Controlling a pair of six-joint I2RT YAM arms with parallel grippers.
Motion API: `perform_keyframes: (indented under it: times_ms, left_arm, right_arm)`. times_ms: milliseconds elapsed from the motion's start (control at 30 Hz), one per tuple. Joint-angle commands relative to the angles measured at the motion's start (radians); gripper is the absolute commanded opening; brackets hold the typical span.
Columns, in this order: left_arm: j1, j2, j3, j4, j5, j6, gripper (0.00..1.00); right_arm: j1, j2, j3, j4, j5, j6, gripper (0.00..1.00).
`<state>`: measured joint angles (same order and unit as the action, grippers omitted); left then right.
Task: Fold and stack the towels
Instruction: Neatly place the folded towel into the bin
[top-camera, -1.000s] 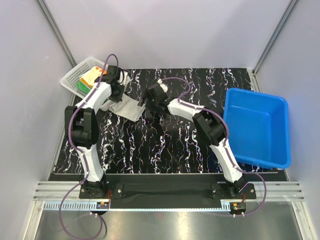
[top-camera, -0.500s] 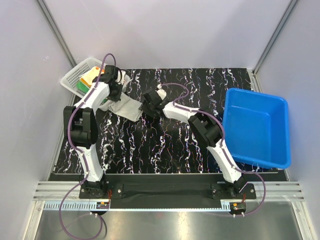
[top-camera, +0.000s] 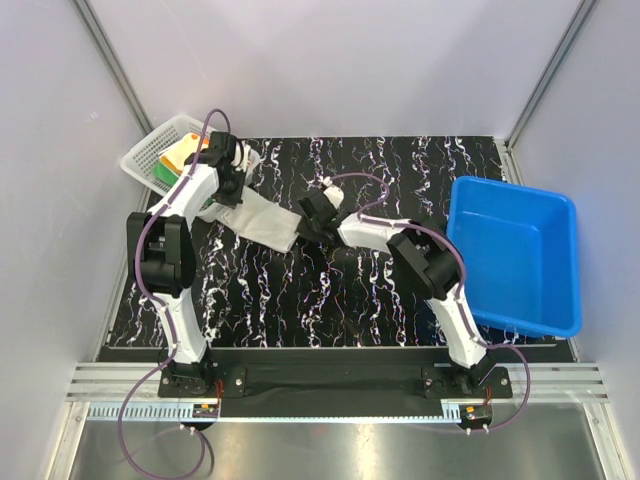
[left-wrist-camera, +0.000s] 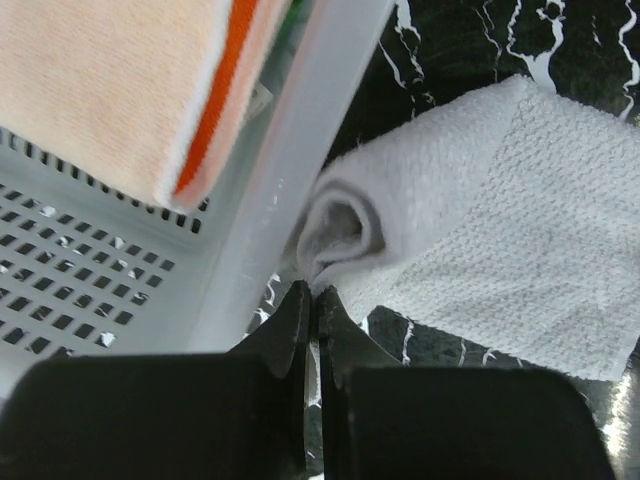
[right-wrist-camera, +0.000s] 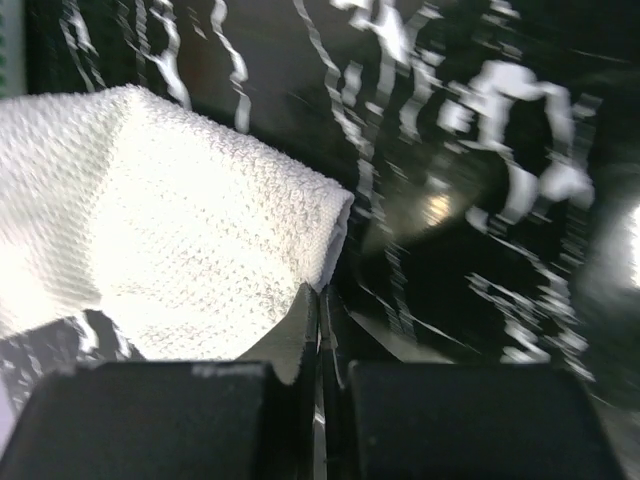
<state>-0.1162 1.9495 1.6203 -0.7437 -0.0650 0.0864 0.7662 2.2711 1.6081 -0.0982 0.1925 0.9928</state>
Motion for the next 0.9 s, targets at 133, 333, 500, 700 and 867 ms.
perform_keyframes:
  times_ms: [133, 333, 500, 700, 867]
  left_arm:
    - [0.001, -0.031, -0.01, -0.039, 0.145, -0.05, 0.08]
    - [-0.013, -0.034, -0.054, -0.08, 0.169, -0.074, 0.11]
    - [-0.019, -0.043, -0.132, -0.027, 0.241, -0.083, 0.32]
    - [-0.019, -0.037, -0.181, 0.046, 0.352, -0.123, 0.36]
    - [-0.02, -0.055, -0.207, 0.11, 0.364, -0.109, 0.45]
  right_arm:
    - [-0.028, -0.182, -0.209, 0.035, 0.05, -0.14, 0.0]
    - [-0.042, -0.321, -0.417, 0.037, 0.053, -0.232, 0.0]
    - [-0.047, -0.422, -0.516, 0.038, 0.055, -0.279, 0.18]
    - [-0.045, -0.488, -0.562, 0.031, 0.054, -0.273, 0.23]
    - [-0.047, -0.519, -0.603, 0.034, 0.074, -0.276, 0.25]
